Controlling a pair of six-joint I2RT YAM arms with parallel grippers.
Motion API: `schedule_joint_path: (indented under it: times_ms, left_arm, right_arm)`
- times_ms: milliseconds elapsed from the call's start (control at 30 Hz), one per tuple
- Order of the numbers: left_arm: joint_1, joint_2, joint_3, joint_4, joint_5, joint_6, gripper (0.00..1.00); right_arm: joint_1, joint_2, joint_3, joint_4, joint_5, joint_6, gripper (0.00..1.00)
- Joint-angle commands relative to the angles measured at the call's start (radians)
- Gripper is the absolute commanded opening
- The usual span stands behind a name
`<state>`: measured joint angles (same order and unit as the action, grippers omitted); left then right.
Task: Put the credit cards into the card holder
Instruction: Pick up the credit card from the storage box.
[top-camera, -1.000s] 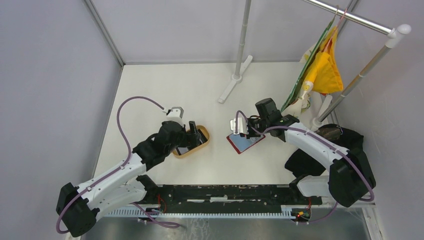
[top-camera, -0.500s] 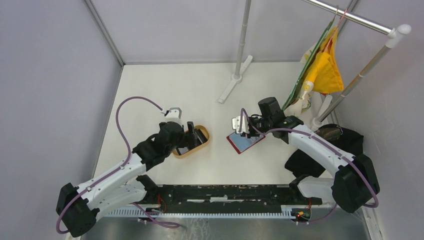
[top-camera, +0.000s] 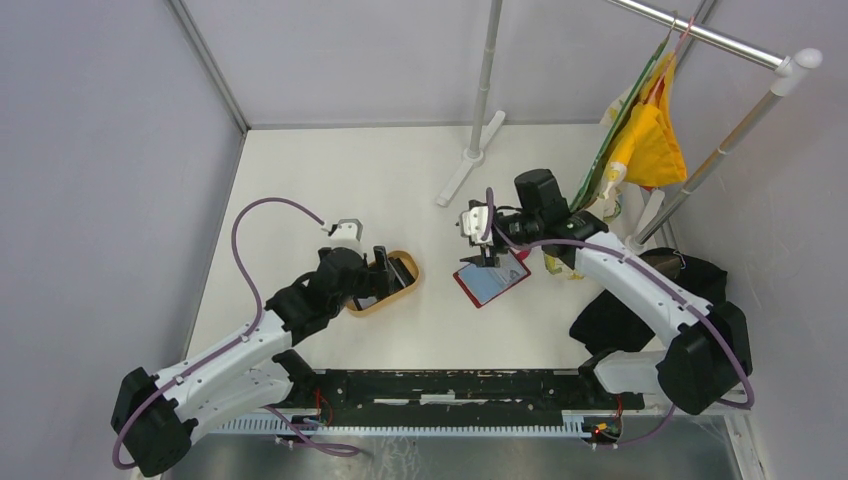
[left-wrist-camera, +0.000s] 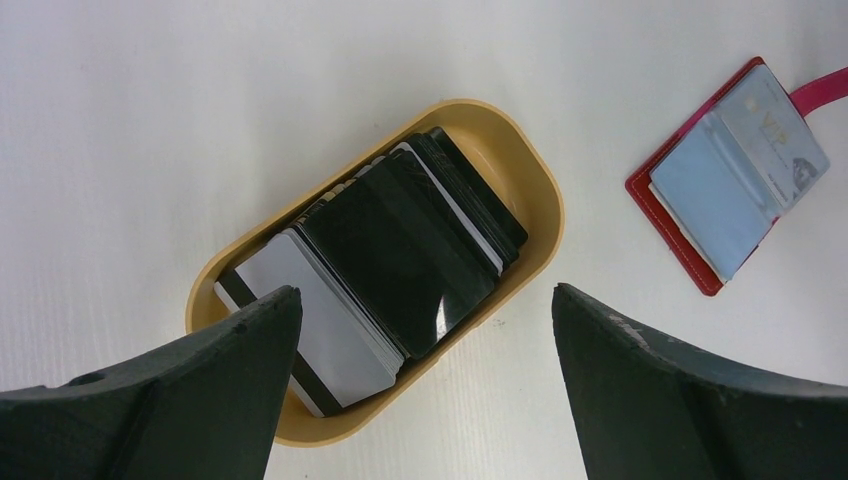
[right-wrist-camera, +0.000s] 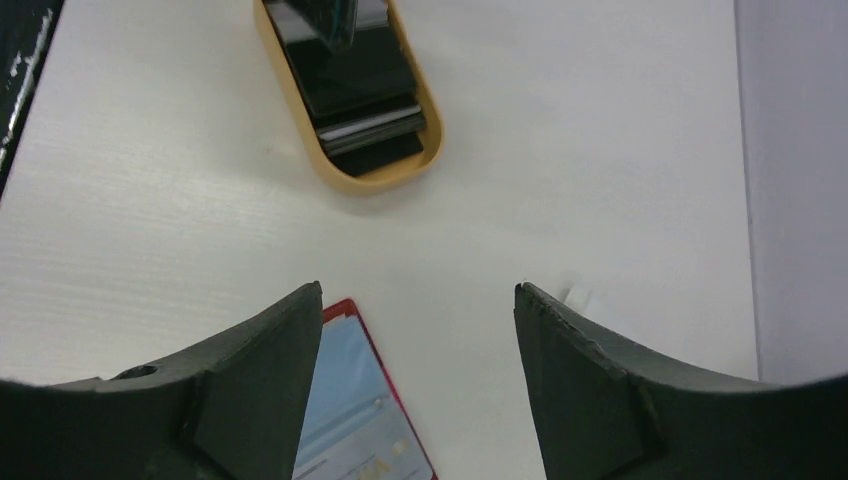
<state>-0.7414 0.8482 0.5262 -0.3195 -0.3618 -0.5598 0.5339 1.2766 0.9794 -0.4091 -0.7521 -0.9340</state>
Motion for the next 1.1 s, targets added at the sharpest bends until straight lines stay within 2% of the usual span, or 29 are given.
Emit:
schedule_joint_path:
  times_ms: [0, 167, 267, 433, 633, 733, 867, 1067]
  left_arm:
    - [0.0, 0.003, 0.018, 0.054, -0.031, -0.028, 1.0]
    - [0.0, 0.001, 0.022, 0.014, -0.093, -0.066, 0.97]
    - [0.001, -0.038, 0.012, -0.028, -0.176, -0.119, 0.9]
    - [0.0, -0.147, -0.031, -0.081, -0.298, -0.195, 0.87]
    - [0.01, -0.18, -0.066, -0.095, -0.354, -0.229, 0.85]
    - [0.021, -0.166, -0.077, -0.105, -0.366, -0.243, 0.83]
    - [0.032, -0.154, -0.101, -0.098, -0.369, -0.256, 0.81]
    - [0.04, -0.136, -0.115, -0.078, -0.361, -0.259, 0.77]
  right_arm:
    - [0.017, 0.08, 0.109, 0.05, -0.218, 0.098, 0.77]
    - [0.09, 0.193, 0.151, 0.241, -0.192, 0.416, 0.75]
    - [0.108, 0.282, 0.177, 0.335, -0.182, 0.655, 0.71]
    - [0.138, 0.343, 0.088, 0.57, -0.092, 0.993, 0.65]
    - [0.204, 0.446, 0.147, 0.572, 0.038, 1.212, 0.67]
    - [0.236, 0.484, 0.168, 0.56, 0.129, 1.271, 0.67]
    - [0.277, 0.513, 0.196, 0.494, 0.325, 1.311, 0.67]
    - [0.329, 0.582, 0.293, 0.389, 0.465, 1.314, 0.72]
